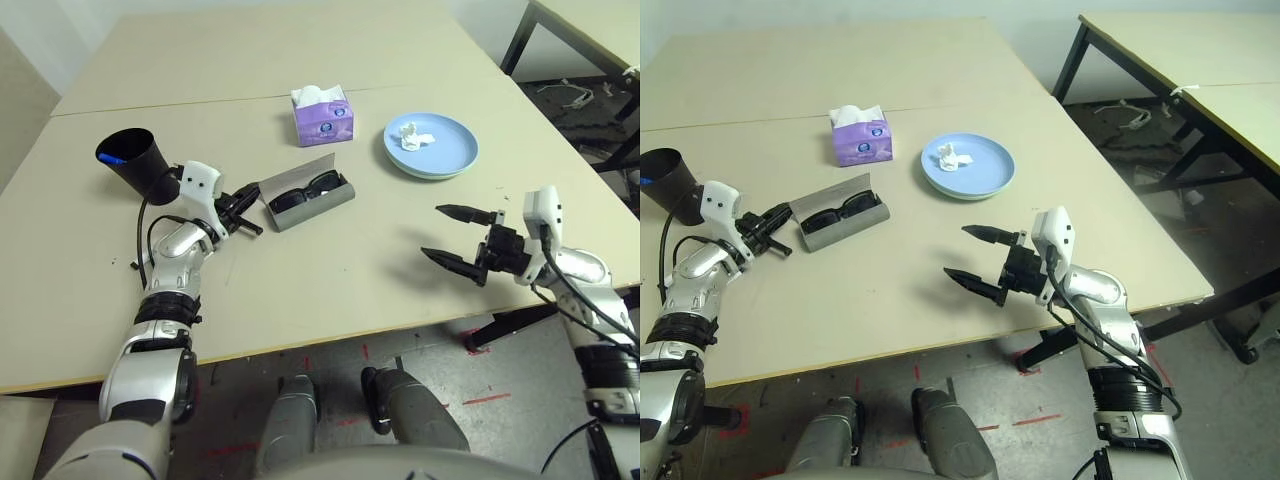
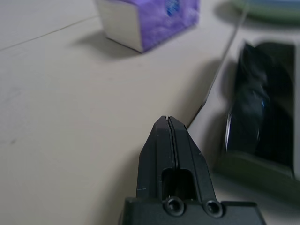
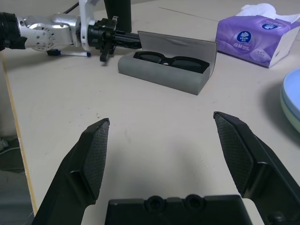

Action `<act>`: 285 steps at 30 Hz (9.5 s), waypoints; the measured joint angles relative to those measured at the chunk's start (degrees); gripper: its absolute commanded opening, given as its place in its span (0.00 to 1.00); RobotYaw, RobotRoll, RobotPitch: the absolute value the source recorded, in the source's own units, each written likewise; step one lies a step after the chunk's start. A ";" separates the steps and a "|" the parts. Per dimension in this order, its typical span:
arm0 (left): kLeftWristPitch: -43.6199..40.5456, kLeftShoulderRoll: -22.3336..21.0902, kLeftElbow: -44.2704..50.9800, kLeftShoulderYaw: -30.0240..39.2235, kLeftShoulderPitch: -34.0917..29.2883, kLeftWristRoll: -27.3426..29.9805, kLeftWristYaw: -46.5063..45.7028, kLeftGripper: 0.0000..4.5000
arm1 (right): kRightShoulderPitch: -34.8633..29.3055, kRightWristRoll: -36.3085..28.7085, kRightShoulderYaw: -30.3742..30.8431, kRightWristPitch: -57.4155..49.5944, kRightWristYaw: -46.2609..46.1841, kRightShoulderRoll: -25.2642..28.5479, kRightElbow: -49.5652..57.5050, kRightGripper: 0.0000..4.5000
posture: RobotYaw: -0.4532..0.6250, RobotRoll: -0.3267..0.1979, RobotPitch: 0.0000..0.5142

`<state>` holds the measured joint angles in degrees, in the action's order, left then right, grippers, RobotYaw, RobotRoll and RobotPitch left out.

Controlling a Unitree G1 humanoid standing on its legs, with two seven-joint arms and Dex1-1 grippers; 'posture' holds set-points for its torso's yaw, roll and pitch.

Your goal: Organize and tidy the items on the table.

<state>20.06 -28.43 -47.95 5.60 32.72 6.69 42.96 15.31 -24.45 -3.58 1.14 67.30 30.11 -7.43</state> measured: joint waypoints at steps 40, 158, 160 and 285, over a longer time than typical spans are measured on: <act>-44.97 -37.05 56.79 13.05 -40.29 16.10 19.04 0.42 | 3.19 0.32 3.23 2.53 3.99 -2.39 -2.51 1.00 | 0.34 0.62 0.35; 0.90 -15.81 5.65 22.09 5.54 5.92 -18.14 0.01 | 8.91 -0.26 6.84 -8.34 -6.30 -7.36 2.66 1.00 | 0.37 0.62 0.36; 3.69 -15.92 1.37 20.94 7.73 5.03 -17.57 0.01 | 8.60 -0.27 6.83 -8.44 -6.27 -7.35 2.94 1.00 | 0.36 0.62 0.36; -35.61 -26.52 21.34 4.39 -14.82 6.35 19.70 0.06 | 3.01 -0.63 9.29 -4.01 1.69 -4.53 9.51 1.00 | 0.32 0.62 0.34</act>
<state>-15.54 -54.95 -26.61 9.99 17.90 13.04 62.66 18.32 -25.08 5.71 -2.87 68.99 25.58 2.09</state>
